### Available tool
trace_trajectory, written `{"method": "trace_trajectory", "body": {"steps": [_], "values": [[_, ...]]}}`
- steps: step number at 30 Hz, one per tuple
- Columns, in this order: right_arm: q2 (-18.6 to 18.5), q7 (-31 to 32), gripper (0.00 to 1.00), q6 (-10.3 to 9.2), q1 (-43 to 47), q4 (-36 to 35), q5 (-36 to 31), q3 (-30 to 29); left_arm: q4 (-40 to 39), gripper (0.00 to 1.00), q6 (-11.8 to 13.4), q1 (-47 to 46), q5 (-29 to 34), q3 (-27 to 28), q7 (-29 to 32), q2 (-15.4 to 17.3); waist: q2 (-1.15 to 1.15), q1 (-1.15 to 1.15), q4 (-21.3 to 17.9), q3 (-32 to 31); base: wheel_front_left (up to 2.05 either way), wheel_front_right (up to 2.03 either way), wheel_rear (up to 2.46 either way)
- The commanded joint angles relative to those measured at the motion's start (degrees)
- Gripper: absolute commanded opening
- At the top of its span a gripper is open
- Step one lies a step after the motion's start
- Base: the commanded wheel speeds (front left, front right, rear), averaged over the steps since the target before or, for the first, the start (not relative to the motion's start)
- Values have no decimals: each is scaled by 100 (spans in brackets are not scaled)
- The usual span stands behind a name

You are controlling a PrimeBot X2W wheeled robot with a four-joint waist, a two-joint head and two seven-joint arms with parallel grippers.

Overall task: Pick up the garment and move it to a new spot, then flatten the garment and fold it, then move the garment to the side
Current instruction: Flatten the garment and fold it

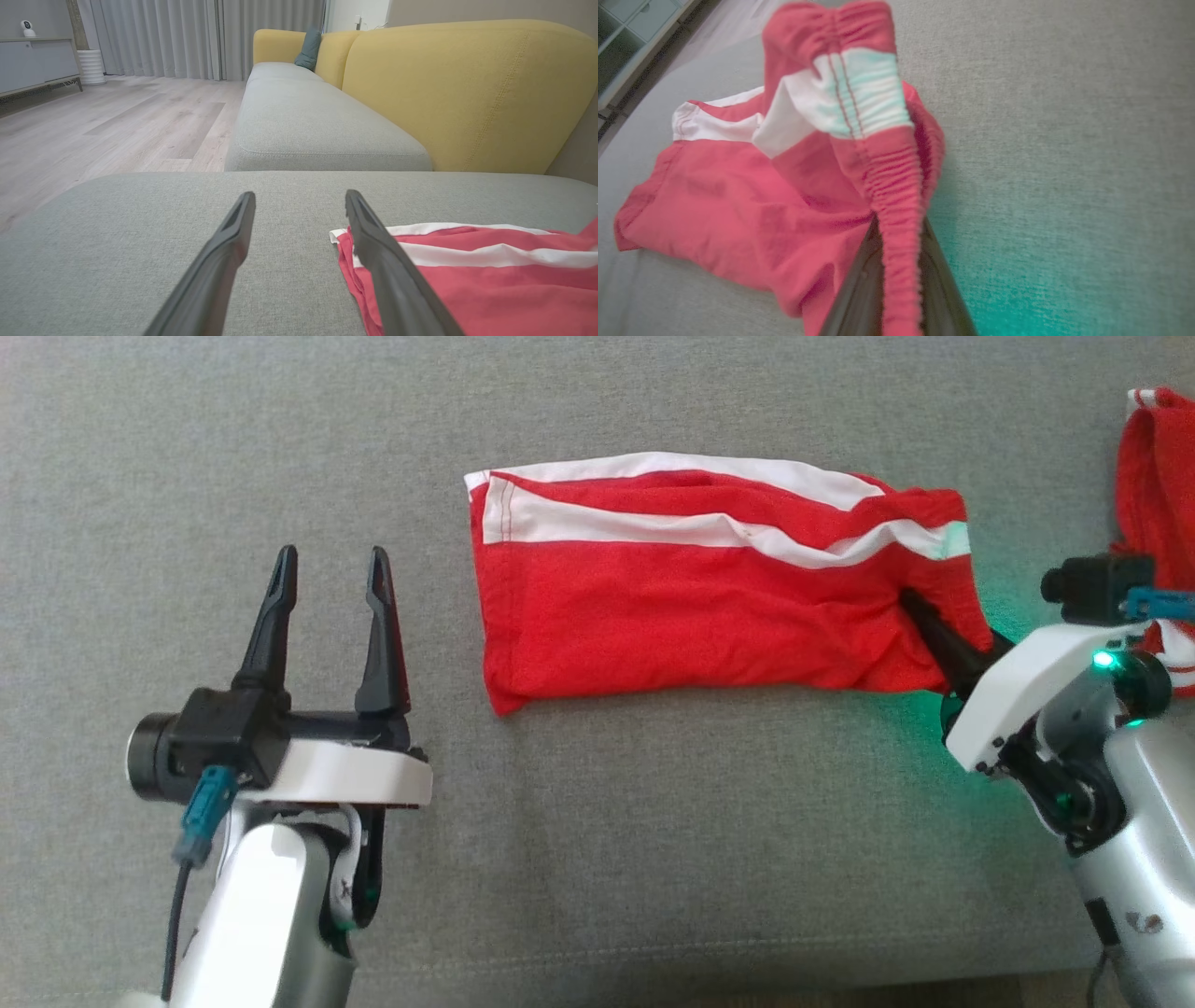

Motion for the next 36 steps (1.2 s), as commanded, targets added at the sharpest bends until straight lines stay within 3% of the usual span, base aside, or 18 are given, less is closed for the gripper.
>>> {"method": "trace_trajectory", "body": {"steps": [1, 11, 17, 25, 36], "values": [[-96, 109, 0, -5, -14, -304, 154, 52, -158, 100, -42, 0, 39, 191, -35, 77, 0, 0, -10, 0, 0, 0, 0], [303, 1597, 0, -5, -22, -1246, 2201, -249, -130, 100, -74, -54, 50, 140, -35, 48, 0, 0, 112, -7, 0, 0, 0], [907, 2041, 0, -5, -296, -1306, 2973, -381, -139, 100, -79, -107, 54, 99, -35, 8, 0, 0, 279, 55, 0, 0, 0], [1549, 1816, 0, -5, -1031, -727, 2863, -1, -135, 100, -99, -208, 48, 16, -35, -68, 0, 0, 557, 189, 0, 0, 0], [1600, 1224, 0, -5, -1488, 155, 2129, 1043, -122, 100, -122, -293, 11, -15, -35, -154, 0, 0, 808, 320, 0, 0, 0]]}}
